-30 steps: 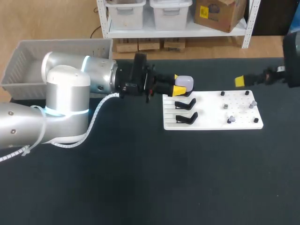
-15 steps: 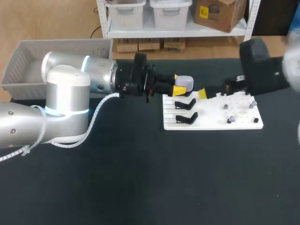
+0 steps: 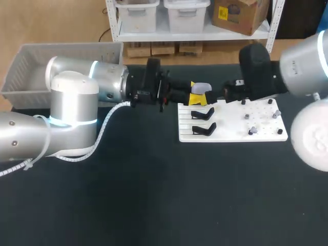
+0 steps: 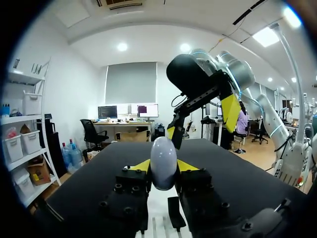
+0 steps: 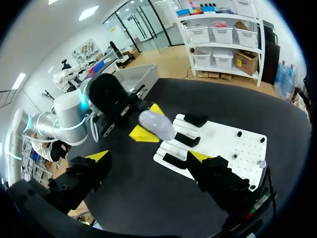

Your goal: Pick up each earbud case from the left stands, insert the matching earbuds, close the lid, and place the case in the box.

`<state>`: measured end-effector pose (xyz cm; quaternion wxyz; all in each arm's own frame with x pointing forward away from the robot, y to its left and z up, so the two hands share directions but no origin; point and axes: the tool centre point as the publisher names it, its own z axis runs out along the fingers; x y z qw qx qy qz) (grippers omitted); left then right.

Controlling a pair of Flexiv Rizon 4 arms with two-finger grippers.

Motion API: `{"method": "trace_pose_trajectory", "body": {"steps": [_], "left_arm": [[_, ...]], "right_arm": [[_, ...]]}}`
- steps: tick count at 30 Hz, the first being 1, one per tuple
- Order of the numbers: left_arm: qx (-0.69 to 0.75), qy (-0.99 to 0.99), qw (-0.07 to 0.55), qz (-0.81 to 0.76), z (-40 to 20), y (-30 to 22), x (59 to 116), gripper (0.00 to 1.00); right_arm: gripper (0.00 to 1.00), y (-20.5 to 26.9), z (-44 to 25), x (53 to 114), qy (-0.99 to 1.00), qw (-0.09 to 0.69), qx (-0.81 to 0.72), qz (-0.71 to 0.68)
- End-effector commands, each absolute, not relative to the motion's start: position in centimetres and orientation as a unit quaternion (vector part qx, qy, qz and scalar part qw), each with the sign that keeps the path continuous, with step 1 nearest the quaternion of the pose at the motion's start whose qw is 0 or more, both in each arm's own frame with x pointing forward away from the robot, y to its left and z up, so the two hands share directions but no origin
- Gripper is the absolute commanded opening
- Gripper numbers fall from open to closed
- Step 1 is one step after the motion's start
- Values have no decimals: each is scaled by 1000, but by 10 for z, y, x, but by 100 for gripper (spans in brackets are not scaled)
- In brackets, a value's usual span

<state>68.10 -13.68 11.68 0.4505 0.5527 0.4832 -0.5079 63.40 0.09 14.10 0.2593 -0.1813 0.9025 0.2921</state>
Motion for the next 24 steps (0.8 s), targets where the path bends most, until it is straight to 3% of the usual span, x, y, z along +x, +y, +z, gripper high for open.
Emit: {"method": "trace_pose_trajectory", "body": {"steps": [1,24], "left_arm": [[552,482,452,-508,116,-136,681,0],[552,482,452,-508,116,-136,681,0]], "right_arm": [[100,8,128,648,905,257,-176,291],[100,-2,118,673,910,259,-143,289]]}}
